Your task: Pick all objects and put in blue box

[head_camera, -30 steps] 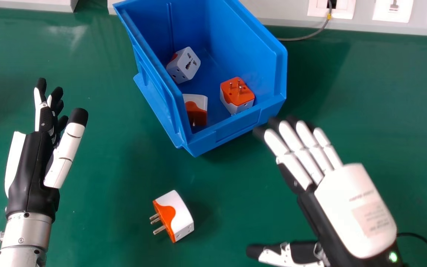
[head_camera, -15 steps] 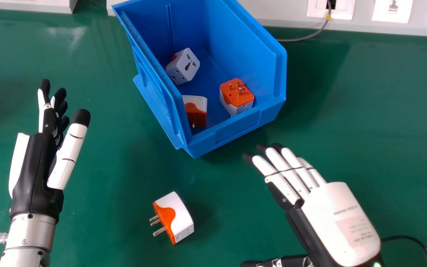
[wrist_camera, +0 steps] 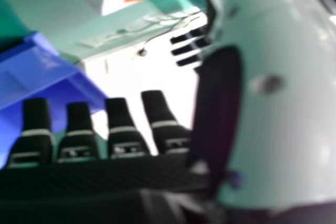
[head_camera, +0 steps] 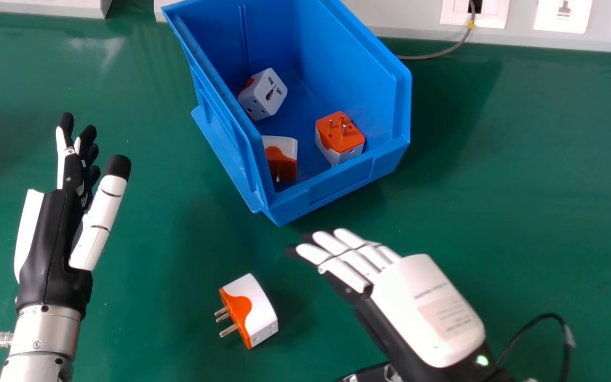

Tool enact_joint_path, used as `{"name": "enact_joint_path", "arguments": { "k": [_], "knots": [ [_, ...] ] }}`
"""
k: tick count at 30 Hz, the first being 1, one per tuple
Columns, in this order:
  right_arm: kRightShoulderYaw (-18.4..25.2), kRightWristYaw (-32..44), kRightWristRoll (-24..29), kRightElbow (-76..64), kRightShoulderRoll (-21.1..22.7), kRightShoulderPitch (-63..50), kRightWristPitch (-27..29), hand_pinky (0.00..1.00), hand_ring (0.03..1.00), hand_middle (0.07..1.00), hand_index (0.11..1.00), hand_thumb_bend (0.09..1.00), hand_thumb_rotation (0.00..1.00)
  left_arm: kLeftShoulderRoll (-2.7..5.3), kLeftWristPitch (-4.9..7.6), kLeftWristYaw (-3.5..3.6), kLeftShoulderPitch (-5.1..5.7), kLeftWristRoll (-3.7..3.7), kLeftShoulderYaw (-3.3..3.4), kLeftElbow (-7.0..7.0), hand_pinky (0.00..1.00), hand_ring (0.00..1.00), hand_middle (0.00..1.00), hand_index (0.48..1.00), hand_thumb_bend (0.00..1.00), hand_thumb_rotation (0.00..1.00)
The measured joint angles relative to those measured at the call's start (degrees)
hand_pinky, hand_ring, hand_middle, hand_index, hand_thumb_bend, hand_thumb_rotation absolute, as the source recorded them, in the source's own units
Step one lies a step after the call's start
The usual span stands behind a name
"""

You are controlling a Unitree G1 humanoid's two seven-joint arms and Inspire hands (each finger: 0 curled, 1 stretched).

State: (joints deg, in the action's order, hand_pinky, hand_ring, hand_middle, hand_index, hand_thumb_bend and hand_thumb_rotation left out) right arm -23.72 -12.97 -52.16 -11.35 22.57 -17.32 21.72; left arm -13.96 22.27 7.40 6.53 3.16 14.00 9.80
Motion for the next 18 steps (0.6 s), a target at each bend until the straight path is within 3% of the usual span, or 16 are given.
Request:
{"name": "enact_joint_path", "arguments": {
  "k": [10, 18],
  "knots": [
    [-1.3, 7.6, 2.8, 1.1, 0.6, 5.6, 0.5, 0.81, 0.893, 0.889, 0.845, 0.615, 0.2, -0.07, -0.14, 0.24, -0.05, 0.22, -0.03, 0.0, 1.0, 1.0, 1.0, 1.0, 0.61, 0.87],
    [-1.3, 12.5, 5.1, 1.1, 1.2, 9.0, 1.4, 0.81, 0.888, 0.889, 0.846, 0.607, 0.18, -0.31, -0.18, 1.01, -0.06, 0.45, 0.03, 0.0, 1.0, 1.0, 1.0, 1.0, 0.6, 0.88]
  ]
}}
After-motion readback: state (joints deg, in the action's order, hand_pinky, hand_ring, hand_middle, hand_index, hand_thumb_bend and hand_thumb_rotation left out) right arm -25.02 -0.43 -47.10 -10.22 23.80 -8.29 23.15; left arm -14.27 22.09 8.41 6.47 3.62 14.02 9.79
